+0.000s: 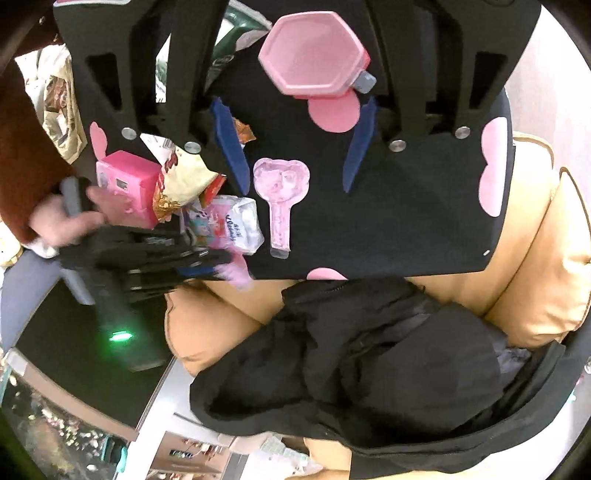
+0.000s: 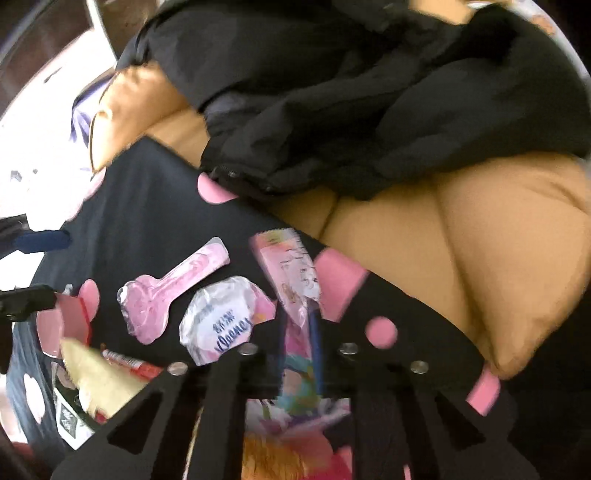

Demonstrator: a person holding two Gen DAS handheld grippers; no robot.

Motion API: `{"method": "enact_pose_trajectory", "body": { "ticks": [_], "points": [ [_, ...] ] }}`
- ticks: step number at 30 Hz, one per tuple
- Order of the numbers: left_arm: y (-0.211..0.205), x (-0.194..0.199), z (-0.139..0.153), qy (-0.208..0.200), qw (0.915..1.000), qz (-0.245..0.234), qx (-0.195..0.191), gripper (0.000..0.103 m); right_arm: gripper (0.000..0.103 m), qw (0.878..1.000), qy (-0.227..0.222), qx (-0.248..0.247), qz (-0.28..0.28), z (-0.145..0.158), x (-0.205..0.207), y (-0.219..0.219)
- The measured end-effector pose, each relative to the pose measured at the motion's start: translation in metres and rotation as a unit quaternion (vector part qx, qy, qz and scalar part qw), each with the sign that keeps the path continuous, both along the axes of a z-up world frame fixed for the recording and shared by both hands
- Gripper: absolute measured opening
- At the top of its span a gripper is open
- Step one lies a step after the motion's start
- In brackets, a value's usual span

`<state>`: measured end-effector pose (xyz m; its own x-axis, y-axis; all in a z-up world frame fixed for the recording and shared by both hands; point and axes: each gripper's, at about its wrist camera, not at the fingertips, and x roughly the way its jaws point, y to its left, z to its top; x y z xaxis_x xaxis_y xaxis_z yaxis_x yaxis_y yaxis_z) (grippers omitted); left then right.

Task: Collect trash
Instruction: 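Grasp the pink plastic scoop with the left gripper while the right grasps the pink cartoon candy wrapper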

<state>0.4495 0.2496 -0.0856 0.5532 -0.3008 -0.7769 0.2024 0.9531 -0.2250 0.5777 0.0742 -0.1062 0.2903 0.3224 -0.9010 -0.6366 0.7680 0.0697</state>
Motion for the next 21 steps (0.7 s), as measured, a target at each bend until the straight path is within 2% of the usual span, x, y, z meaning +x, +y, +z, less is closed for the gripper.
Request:
{"method": "enact_pose_trajectory", "body": {
  "ticks": [2,6,10,13,16,20,21],
  "points": [
    [-0.009,0.006,-0.004,0.008,0.9998,0.0,0.016,0.051,0.011,0.999,-0.014,0.037,-0.032,0.021,-0.011,-0.022],
    [-0.027,0.02,-0.012,0.012,0.9988,0.01,0.047,0.051,0.011,0.993,-0.046,0.087,-0.061,0.057,-0.036,-0.058],
    [-0.037,0.038,-0.023,0.038,0.9974,0.032,0.053,0.051,0.011,0.987,-0.089,0.106,-0.078,0.081,-0.057,-0.086],
    [-0.044,0.048,-0.034,0.067,0.9954,0.051,0.045,0.051,0.011,0.985,-0.093,0.121,-0.086,0.087,-0.072,-0.109],
    [-0.058,0.046,-0.043,0.088,0.9933,0.044,0.06,0.051,0.011,0.983,-0.09,0.13,-0.093,0.086,-0.083,-0.123],
    [-0.069,0.038,-0.047,0.076,0.992,0.039,0.094,0.054,0.011,0.983,-0.094,0.128,-0.098,0.079,-0.1,-0.133],
    [-0.07,0.036,-0.046,0.074,0.9917,0.042,0.096,0.05,0.011,0.982,-0.095,0.127,-0.1,0.078,-0.104,-0.136]
  ]
}}
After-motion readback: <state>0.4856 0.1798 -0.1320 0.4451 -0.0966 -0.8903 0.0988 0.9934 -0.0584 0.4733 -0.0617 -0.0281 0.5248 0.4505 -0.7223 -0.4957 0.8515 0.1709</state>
